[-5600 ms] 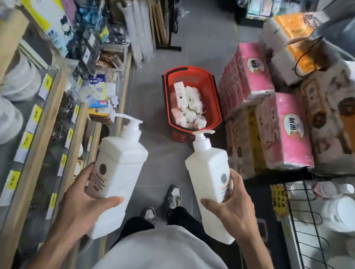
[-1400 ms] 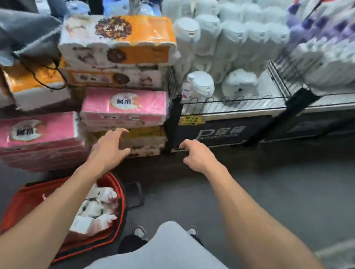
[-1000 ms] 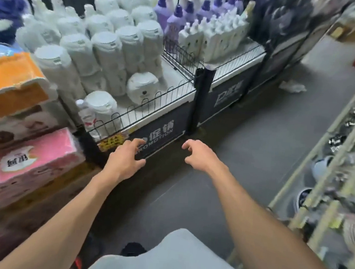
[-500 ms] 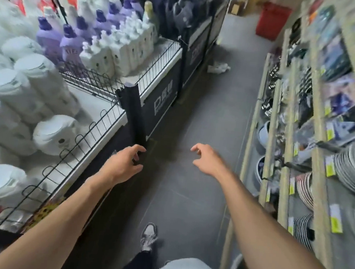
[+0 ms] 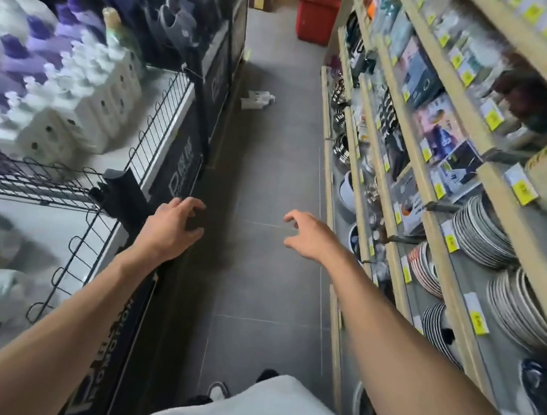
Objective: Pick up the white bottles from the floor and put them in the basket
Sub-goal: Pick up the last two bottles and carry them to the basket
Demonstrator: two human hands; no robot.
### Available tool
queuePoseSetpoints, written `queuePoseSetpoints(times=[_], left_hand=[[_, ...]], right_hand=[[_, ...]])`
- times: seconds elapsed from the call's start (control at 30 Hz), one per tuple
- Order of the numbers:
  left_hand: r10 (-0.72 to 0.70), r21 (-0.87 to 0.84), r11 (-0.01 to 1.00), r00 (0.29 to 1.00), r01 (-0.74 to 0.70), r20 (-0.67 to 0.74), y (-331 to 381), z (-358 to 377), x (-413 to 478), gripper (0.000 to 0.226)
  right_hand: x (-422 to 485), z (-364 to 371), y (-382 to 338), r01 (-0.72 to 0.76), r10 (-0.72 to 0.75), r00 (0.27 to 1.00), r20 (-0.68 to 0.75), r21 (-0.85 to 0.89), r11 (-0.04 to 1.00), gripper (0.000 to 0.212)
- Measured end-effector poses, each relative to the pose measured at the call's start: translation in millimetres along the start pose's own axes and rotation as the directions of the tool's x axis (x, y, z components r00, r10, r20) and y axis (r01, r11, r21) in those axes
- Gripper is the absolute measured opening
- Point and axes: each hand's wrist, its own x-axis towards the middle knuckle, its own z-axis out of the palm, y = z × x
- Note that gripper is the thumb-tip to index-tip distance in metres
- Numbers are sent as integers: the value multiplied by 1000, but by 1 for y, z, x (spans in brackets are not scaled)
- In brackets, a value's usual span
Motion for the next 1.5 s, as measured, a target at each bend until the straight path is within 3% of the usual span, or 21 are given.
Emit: queuePoseSetpoints(times=[0.27,0.83,1.5], left_hand=[[83,39,996,997,-83,6,29,14,92,48],[16,97,995,997,-24,75,89,26,240,52],[115,65,991,989,-121,93,58,-4,479,53]], right_hand=[[61,-31,35,-63,63,998,-23,15,998,51],[197,-114,98,-58,62,998,-23,142,988,50],[389,-194,57,-89,94,993,-65,77,993,50]])
